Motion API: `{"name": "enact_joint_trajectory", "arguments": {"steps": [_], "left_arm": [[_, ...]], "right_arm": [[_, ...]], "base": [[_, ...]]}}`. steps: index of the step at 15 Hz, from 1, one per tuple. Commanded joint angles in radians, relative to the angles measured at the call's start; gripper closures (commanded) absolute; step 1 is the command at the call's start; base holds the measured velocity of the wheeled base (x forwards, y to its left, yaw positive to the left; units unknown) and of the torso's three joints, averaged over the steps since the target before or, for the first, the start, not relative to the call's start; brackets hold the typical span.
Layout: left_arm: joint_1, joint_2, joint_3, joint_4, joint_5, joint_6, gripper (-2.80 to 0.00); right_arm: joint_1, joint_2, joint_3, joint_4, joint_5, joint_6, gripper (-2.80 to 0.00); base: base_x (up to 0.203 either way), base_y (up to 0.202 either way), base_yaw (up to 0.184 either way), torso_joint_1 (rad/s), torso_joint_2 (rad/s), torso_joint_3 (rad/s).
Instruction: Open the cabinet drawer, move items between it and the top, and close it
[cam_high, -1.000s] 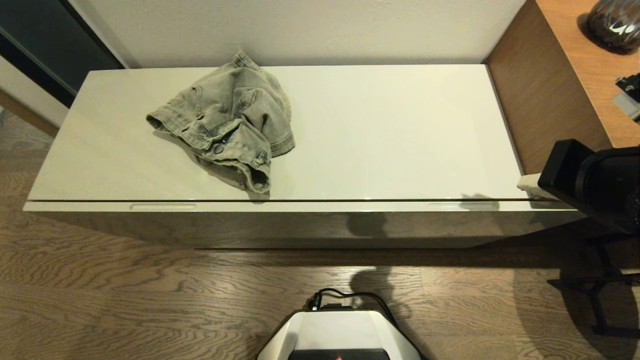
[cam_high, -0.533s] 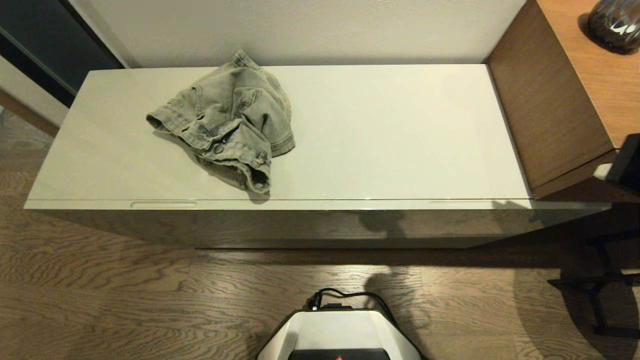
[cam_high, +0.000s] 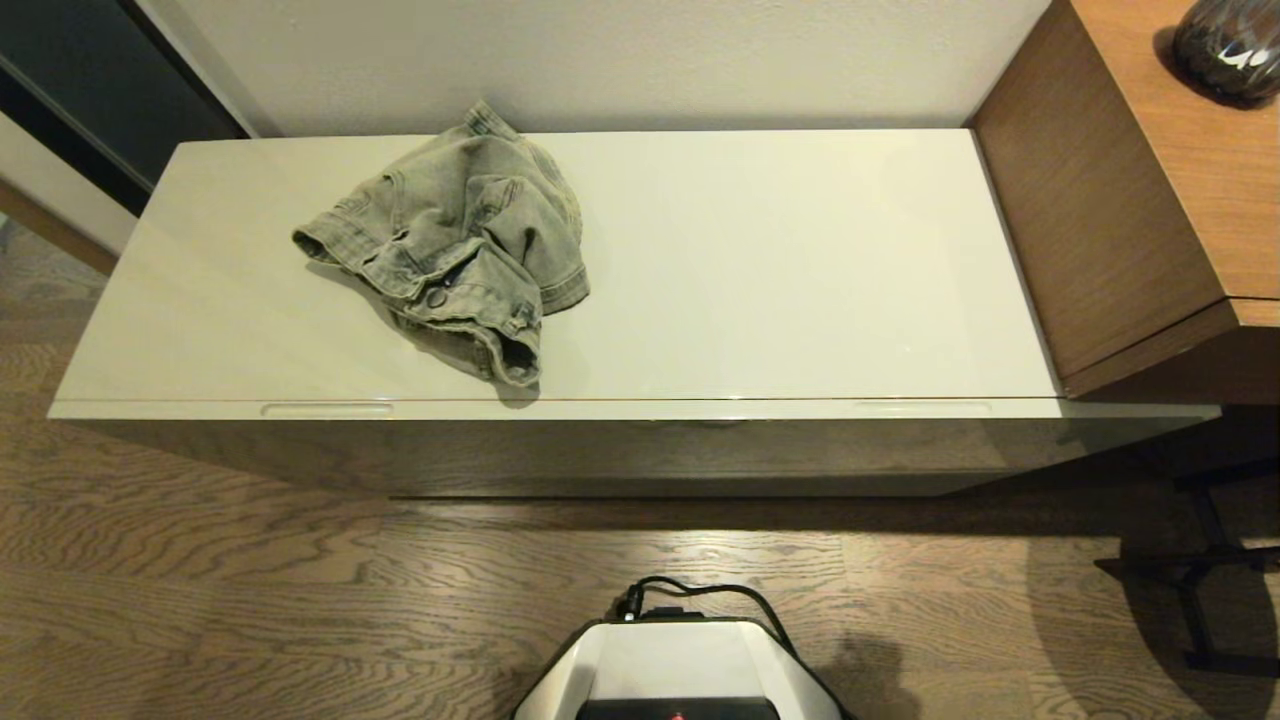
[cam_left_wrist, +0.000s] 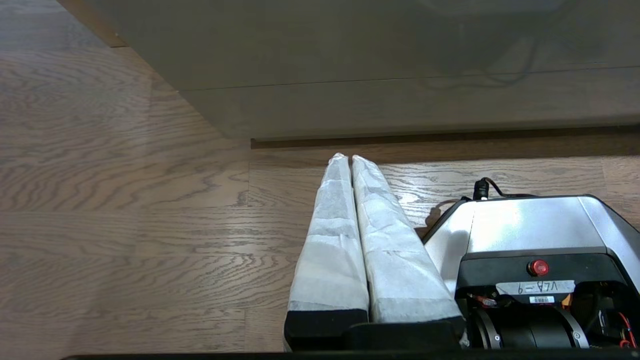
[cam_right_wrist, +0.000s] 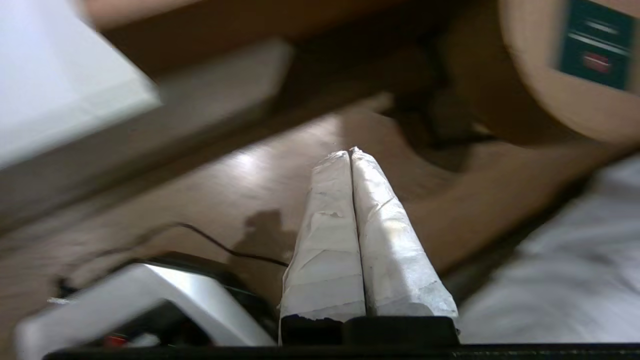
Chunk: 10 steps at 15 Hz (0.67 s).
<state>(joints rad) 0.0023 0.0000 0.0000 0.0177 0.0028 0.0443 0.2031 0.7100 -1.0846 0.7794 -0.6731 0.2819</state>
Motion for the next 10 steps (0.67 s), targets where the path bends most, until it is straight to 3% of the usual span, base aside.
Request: {"name": "enact_joint_trajectory", "arguments": {"steps": [1,3,6,10], "left_arm": [[0.000,0.002,0.000,0.000,0.000,0.000,0.00],[0.001,0.002,0.000,-0.001,0.000,0.000,0.00],[0.000,0.002,0.000,-0.001,0.000,0.000,0.00],[0.001,0.002,0.000,-0.001,0.000,0.000,0.00]], "right_arm": [[-0.174,-0.255,0.033,0.111,0.103,-0.085,0.00],[-0.255,-0.353,0.116,0.136,0.228,-0.151,0.00],[-0.249,-0.466,0.266,0.097,0.289,-0.170,0.00],[-0.222,-0.634,0.547,-0.178,0.415,-0.273,0.00]], "base": [[0.000,0.000,0.000,0.000,0.00,0.000],[0.000,0.000,0.000,0.000,0.00,0.000],[0.000,0.000,0.000,0.000,0.00,0.000],[0.000,0.000,0.000,0.000,0.00,0.000]]}}
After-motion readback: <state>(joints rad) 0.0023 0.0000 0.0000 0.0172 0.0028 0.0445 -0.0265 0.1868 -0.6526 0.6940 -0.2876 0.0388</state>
